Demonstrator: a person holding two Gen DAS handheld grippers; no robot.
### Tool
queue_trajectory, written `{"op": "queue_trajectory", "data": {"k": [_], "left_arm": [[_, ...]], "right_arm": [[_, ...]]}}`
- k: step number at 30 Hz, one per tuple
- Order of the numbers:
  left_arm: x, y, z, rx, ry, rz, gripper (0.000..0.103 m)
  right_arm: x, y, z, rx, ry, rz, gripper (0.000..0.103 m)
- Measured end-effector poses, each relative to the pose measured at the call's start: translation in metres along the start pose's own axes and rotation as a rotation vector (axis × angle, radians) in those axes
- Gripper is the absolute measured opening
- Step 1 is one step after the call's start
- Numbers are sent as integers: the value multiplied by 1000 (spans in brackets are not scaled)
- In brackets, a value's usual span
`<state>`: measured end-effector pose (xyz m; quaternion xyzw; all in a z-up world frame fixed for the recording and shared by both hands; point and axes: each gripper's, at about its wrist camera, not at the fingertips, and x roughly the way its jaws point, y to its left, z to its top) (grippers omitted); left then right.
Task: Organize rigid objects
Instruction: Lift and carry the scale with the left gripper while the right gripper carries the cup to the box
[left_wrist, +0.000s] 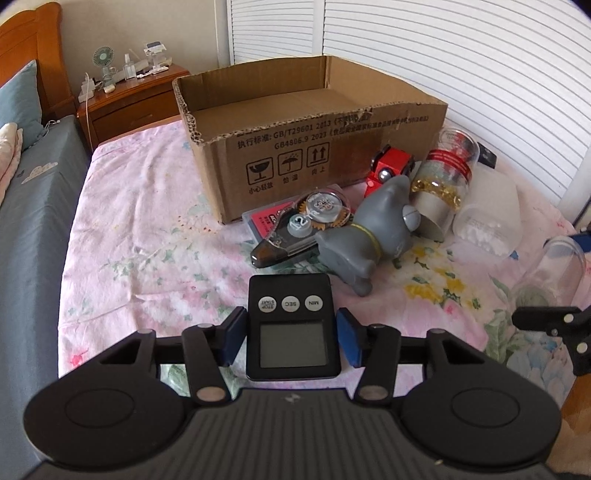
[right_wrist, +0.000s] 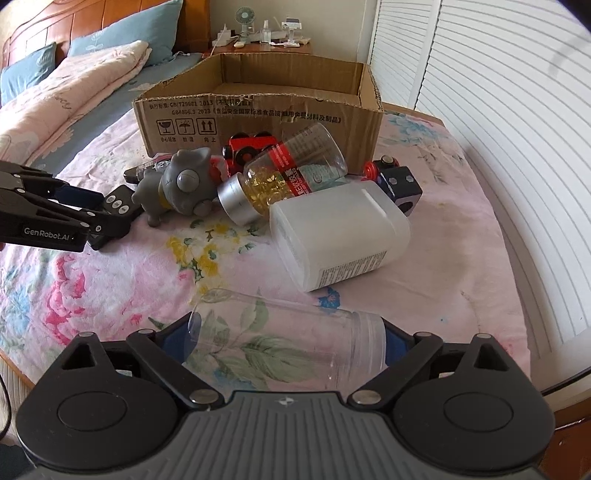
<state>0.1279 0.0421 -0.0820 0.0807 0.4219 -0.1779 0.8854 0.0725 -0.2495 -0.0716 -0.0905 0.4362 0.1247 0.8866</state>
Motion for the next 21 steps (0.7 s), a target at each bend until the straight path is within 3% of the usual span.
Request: {"op": "queue_trajectory", "data": {"k": [21], "left_arm": [[-41,-6,6,10,-2,-35,51]], "right_arm": [[-24,2,25,-152,-60,114,97]]}}
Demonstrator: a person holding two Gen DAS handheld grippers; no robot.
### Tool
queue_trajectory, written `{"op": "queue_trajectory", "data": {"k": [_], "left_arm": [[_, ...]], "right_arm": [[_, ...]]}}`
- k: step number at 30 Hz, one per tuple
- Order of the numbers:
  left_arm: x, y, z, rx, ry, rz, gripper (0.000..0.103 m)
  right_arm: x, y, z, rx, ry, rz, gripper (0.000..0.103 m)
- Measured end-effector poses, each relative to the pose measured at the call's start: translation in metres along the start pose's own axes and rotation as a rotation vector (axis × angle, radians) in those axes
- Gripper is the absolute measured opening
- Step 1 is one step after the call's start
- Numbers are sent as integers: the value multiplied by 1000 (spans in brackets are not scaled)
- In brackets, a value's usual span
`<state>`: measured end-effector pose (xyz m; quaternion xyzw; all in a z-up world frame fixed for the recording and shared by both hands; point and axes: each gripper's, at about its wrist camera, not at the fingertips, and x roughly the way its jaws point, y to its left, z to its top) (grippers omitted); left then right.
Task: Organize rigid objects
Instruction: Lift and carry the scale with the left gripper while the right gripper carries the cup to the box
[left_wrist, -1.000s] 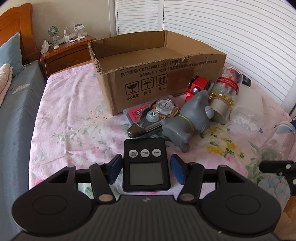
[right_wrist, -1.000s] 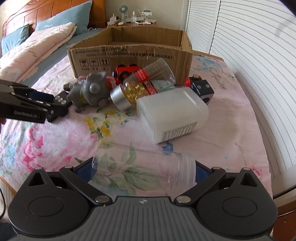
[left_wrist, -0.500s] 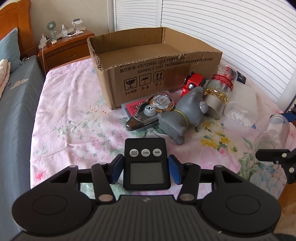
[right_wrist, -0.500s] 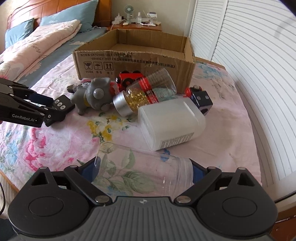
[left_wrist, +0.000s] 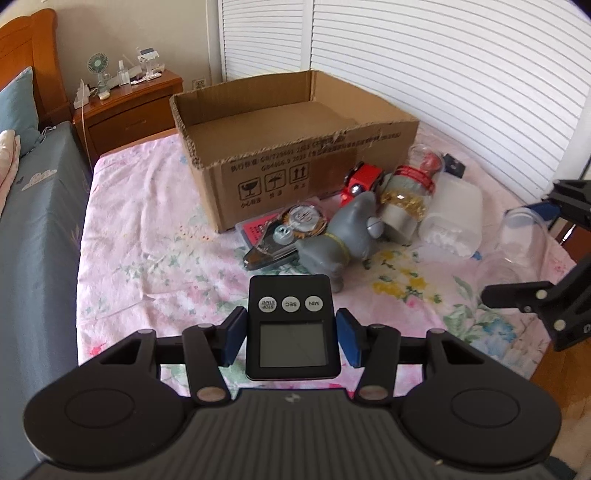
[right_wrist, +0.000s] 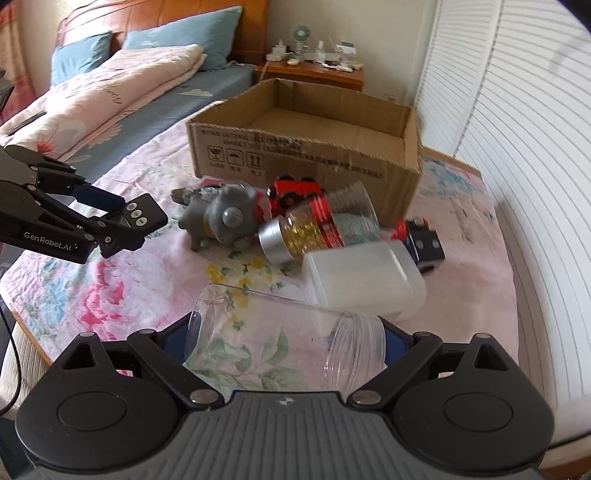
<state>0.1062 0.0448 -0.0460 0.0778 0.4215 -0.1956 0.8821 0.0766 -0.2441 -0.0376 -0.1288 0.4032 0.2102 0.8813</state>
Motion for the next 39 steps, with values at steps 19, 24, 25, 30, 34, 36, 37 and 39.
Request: {"op": "queue_trajectory", "data": {"k": [19,24,25,30,34,36,37,39], "left_arm": [[-40,-5,71,85,-97,-21,51],[-27,2,102,96,-124,-7,51],[-22,4,109,92,-124,-5,51],[6,15,140,81,-117,13,51],[29,23,161,78,-102,33,51],[42,28,169,71,-93,44,51],[48,31,173,70,-86,50,51],[60,36,181,59,-80,56,51]], "right_arm": [[-29,-20,61,-75,-132,36,97],[-29,-28,80,-76,-160,28,97],[-28,-31,84,-73,-164,27,97],[-22,-48,110,-39,-181,21,97],[-13,-57,128,-31,-181,14,97],[-7,-61,135,-30,-179,10,97],[-4,-63,138,-28,-175,11,97],[3,-66,143,-28,-168,11,97]]}}
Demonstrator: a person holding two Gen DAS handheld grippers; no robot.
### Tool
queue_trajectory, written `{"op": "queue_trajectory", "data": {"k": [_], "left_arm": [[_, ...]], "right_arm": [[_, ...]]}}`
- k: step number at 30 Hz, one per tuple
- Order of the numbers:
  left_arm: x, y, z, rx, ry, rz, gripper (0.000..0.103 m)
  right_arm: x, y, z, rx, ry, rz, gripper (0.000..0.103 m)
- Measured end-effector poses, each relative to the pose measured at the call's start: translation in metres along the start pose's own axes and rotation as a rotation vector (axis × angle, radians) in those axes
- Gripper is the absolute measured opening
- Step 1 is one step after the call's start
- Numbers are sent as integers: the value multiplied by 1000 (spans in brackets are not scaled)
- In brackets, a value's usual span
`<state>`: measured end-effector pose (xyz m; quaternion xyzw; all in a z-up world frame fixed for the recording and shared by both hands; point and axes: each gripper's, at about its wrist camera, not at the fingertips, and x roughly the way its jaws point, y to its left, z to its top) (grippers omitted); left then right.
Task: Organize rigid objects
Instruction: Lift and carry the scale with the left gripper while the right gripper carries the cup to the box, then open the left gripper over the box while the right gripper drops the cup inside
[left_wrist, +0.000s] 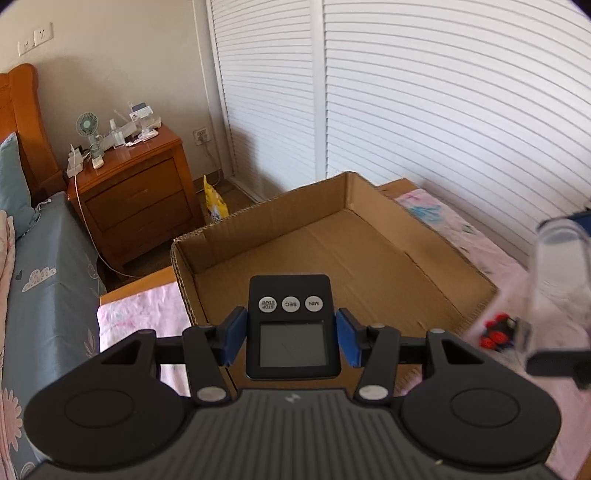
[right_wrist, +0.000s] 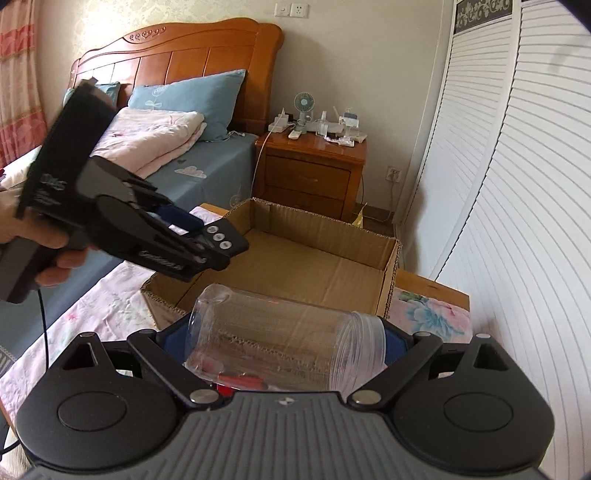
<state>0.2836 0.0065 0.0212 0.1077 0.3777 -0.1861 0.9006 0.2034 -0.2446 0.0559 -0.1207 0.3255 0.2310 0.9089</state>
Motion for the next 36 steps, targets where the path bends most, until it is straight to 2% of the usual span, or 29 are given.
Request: {"op": "queue_trajectory", "data": {"k": [9,10,11,13,16,19,22,28,33,36], "left_arm": [[48,20,19,-66,31,57,52],[50,22,21,-73,25,75,58],[51,22,21,-70,17,93,73],[50,22,21,-57,-6,128,85],[38,20,14,-35,-28,131,86],[19,21,5,-53,-38,110,88],[-5,20,-5,-67,-62,89,96],[-50,12,-37,-85,-112,78,99],[-70,-1,-69,-97,-106,117,99],[-78,-5,-87,-137,-103,97,99]], "right_arm": [[32,-11,10,17,39,-9,98],[34,-12,11,23,42,-9,98],[36,-13,11,28,44,-11,98],[41,-15,12,33,52,-12,98],[45,-17,14,36,59,-16,98],[49,-18,18,39,64,-21,98],[54,-19,22,40,67,-33,97],[77,-25,38,63,95,-39,97],[102,-28,55,67,112,-58,97],[119,-29,65,75,120,-80,98]]}}
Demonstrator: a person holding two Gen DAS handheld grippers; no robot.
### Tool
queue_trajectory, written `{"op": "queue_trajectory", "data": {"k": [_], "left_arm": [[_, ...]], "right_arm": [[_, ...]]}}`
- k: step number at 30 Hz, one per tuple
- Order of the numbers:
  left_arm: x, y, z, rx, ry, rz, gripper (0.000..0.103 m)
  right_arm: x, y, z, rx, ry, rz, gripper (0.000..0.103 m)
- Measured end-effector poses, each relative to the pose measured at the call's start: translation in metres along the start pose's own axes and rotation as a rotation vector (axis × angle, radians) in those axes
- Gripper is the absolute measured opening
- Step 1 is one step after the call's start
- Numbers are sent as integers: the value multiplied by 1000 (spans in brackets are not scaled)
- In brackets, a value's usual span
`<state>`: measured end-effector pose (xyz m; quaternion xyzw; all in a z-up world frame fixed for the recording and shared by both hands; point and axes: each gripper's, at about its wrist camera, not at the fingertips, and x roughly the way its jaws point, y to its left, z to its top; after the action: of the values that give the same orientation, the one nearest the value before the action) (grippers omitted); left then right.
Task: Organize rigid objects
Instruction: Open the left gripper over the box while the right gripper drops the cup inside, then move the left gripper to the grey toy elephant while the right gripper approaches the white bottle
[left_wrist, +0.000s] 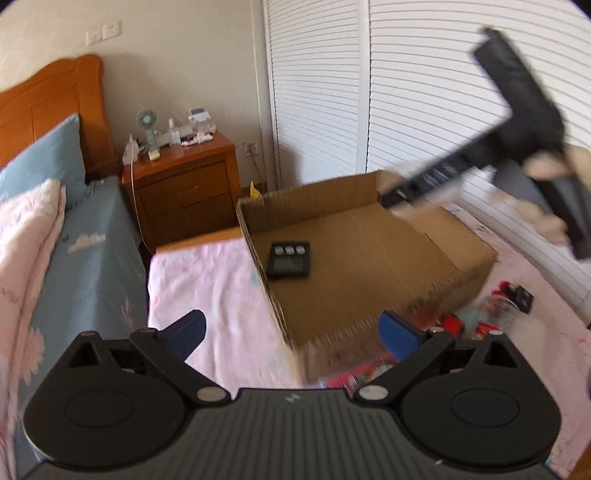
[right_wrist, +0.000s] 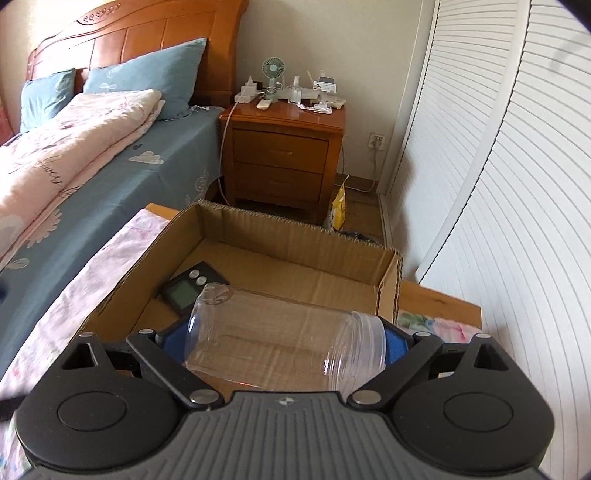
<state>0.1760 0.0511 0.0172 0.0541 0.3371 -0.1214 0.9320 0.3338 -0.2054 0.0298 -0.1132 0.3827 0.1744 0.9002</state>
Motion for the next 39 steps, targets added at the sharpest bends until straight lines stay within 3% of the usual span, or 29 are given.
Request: {"op": "queue_trajectory", "data": {"k": [3,9,18,29,39], "left_arm": [[-7,-1,-17,-31,17,-46,99],[-13,-11,-38,10,24,-22,99],[-13,-13,-41,-10,23,-19,99],[-20,-23,-52,-20,42,-4,99],[-20,-37,-67,17,78,-24,99]], "right_arm": [[18,0,10,8,6,-25,98],[41,-6,16,63,22,-53,103],[12,-14,-6,122,2,-33,103],[-46,2,-68,111,-38,22,103],[-84,20,-154,70,-19,27,103]]}}
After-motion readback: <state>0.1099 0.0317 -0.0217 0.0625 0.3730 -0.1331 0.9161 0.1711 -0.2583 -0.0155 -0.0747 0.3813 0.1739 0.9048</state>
